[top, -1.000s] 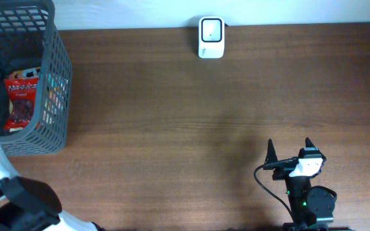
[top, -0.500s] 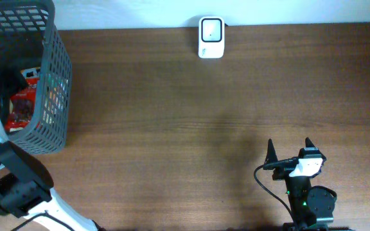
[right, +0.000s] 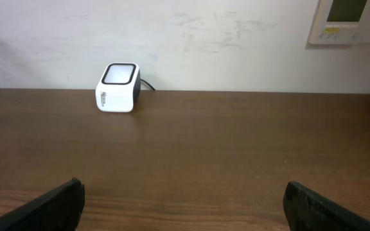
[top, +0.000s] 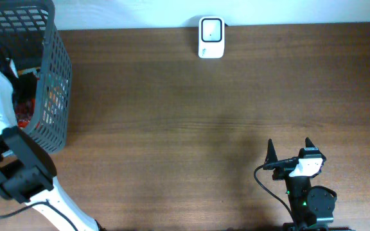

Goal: Scan the item barcode
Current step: 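Grasp the red HACKS sweets bag with the left gripper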

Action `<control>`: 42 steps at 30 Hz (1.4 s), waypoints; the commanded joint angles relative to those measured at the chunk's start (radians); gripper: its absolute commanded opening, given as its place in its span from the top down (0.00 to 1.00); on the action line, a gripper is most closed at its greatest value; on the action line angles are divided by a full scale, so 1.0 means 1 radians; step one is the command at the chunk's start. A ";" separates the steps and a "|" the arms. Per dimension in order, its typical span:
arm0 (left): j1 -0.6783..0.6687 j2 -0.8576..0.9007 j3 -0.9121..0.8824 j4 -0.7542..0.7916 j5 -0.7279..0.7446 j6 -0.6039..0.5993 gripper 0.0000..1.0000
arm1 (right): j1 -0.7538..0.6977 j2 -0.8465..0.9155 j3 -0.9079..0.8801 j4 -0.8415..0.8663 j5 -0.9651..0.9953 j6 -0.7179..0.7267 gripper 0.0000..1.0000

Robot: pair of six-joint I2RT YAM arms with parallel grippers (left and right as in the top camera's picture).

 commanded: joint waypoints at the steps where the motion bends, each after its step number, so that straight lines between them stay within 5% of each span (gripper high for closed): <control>1: -0.003 0.037 -0.008 -0.003 -0.011 0.017 0.03 | -0.003 -0.005 -0.006 -0.006 0.011 0.004 0.02; 16: 0.000 0.109 -0.008 -0.066 -0.080 0.016 0.11 | -0.003 -0.005 -0.006 -0.006 0.011 0.005 0.02; 18: 0.000 0.115 -0.008 -0.069 -0.080 0.016 0.24 | -0.003 -0.005 -0.006 -0.006 0.011 0.004 0.02; 23: 0.000 0.115 0.010 -0.066 -0.080 0.016 0.76 | -0.003 -0.005 -0.006 -0.006 0.011 0.004 0.02; 28: 0.000 0.115 0.102 -0.112 -0.080 0.010 1.00 | -0.003 -0.005 -0.006 -0.006 0.011 0.004 0.02; 34: 0.000 0.115 0.377 -0.244 -0.051 -0.100 1.00 | -0.003 -0.005 -0.006 -0.006 0.011 0.004 0.02; 42: 0.000 0.115 0.847 -0.382 0.413 -0.102 1.00 | -0.003 -0.005 -0.006 -0.006 0.011 0.004 0.02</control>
